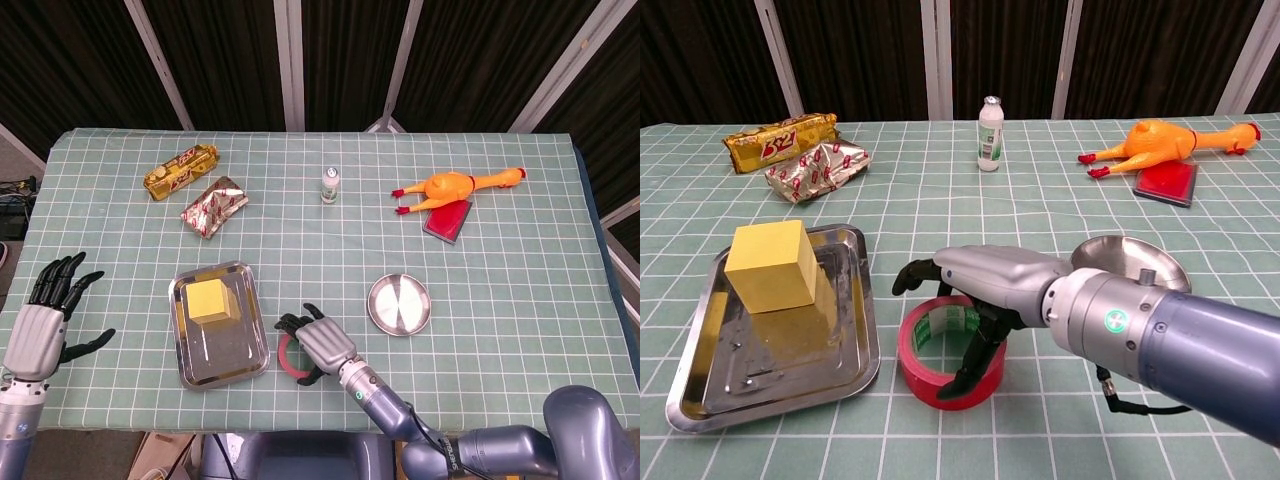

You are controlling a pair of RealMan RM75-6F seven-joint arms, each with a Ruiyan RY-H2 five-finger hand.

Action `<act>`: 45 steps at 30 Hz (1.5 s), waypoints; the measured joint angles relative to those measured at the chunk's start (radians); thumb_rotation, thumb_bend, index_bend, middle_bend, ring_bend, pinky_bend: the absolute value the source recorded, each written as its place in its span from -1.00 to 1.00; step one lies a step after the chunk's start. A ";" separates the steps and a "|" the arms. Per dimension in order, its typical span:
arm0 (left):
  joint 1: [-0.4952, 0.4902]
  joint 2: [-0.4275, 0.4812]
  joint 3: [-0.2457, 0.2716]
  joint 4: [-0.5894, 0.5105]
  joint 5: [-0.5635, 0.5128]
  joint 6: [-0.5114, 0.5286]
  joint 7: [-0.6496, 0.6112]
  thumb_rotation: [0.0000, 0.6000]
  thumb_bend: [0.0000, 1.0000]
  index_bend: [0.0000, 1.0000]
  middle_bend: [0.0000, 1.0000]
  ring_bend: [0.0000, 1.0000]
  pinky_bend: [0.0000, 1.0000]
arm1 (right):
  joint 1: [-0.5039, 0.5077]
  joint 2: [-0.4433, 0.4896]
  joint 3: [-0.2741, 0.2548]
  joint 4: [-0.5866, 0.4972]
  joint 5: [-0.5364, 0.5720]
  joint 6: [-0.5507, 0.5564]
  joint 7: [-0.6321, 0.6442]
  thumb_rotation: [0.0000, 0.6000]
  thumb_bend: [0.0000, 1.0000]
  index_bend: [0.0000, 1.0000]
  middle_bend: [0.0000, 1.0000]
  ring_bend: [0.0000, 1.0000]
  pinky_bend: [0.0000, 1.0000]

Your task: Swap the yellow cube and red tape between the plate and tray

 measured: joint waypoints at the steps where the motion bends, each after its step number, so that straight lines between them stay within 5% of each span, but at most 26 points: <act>1: 0.000 -0.001 0.000 0.000 0.000 0.000 0.000 1.00 -0.92 -0.62 -1.00 -1.00 -1.00 | -0.001 0.000 -0.001 0.002 -0.006 0.004 0.003 1.00 -0.52 -0.48 -0.55 -0.12 -0.69; 11: 0.007 0.000 -0.009 0.000 0.001 0.005 -0.002 1.00 -0.92 -0.61 -1.00 -1.00 -1.00 | -0.026 0.054 -0.004 -0.025 -0.091 0.041 0.059 1.00 -0.38 -0.46 -0.53 -0.02 -0.61; 20: 0.012 -0.001 -0.011 -0.003 0.010 0.010 0.004 1.00 -0.92 -0.61 -1.00 -1.00 -1.00 | -0.059 0.205 0.022 -0.076 -0.102 0.076 0.093 1.00 -0.38 -0.45 -0.54 -0.02 -0.61; 30: 0.015 -0.010 -0.019 -0.003 0.007 0.011 0.027 1.00 -0.93 -0.61 -1.00 -1.00 -1.00 | -0.090 0.377 0.027 -0.015 -0.058 0.012 0.180 1.00 -0.38 -0.46 -0.53 -0.03 -0.63; 39: 0.019 -0.018 -0.020 -0.008 0.012 0.013 0.054 1.00 -0.92 -0.61 -1.00 -1.00 -1.00 | -0.112 0.407 -0.006 0.053 -0.097 -0.068 0.307 1.00 -0.44 -0.56 -0.54 -0.22 -0.76; 45: 0.018 -0.022 -0.021 -0.008 0.011 0.006 0.062 1.00 -0.92 -0.61 -1.00 -1.00 -1.00 | -0.120 0.405 -0.024 0.087 -0.145 -0.102 0.371 1.00 -0.83 -0.82 -0.80 -0.63 -0.91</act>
